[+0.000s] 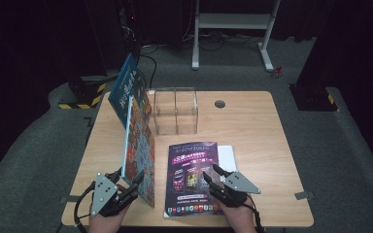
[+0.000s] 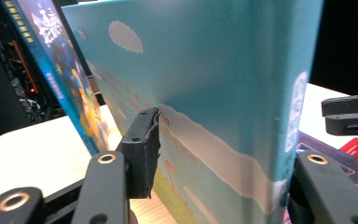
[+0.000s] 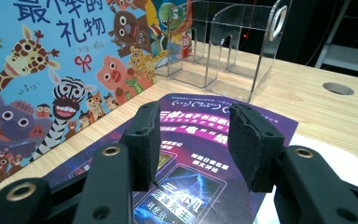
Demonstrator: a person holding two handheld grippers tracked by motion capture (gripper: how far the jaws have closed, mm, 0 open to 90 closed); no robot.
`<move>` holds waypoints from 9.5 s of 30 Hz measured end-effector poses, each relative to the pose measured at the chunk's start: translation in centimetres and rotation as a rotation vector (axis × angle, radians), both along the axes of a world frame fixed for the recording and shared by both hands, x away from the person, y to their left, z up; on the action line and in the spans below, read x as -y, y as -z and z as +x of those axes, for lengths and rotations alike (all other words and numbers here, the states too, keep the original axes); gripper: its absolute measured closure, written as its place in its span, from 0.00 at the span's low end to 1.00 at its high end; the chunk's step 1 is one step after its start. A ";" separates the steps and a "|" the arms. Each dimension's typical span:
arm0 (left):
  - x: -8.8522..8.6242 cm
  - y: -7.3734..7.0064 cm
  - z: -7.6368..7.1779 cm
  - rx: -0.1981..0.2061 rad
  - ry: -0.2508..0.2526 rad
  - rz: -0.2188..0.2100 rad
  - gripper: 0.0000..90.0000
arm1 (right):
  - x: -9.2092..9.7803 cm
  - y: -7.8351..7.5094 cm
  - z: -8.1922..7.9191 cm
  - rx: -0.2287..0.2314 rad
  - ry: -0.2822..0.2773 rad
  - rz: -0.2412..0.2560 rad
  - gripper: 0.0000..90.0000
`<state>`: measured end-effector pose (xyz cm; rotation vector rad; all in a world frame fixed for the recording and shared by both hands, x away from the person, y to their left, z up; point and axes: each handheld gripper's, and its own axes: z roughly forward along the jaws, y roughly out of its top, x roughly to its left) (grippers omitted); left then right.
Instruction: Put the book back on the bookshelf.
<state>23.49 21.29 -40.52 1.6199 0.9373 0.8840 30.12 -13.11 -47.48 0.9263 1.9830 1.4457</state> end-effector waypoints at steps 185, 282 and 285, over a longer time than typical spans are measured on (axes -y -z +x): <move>-1.0 -3.1 12.0 0.160 -0.281 -0.129 0.90 | 1.2 -0.3 0.3 -0.024 -0.004 0.040 0.61; -2.2 0.8 13.7 0.231 -0.334 -0.086 0.79 | 0.8 0.1 0.3 -0.039 -0.014 0.032 0.61; -2.2 0.8 13.7 0.228 -0.332 -0.086 0.79 | 0.8 0.1 0.3 -0.039 -0.013 0.032 0.61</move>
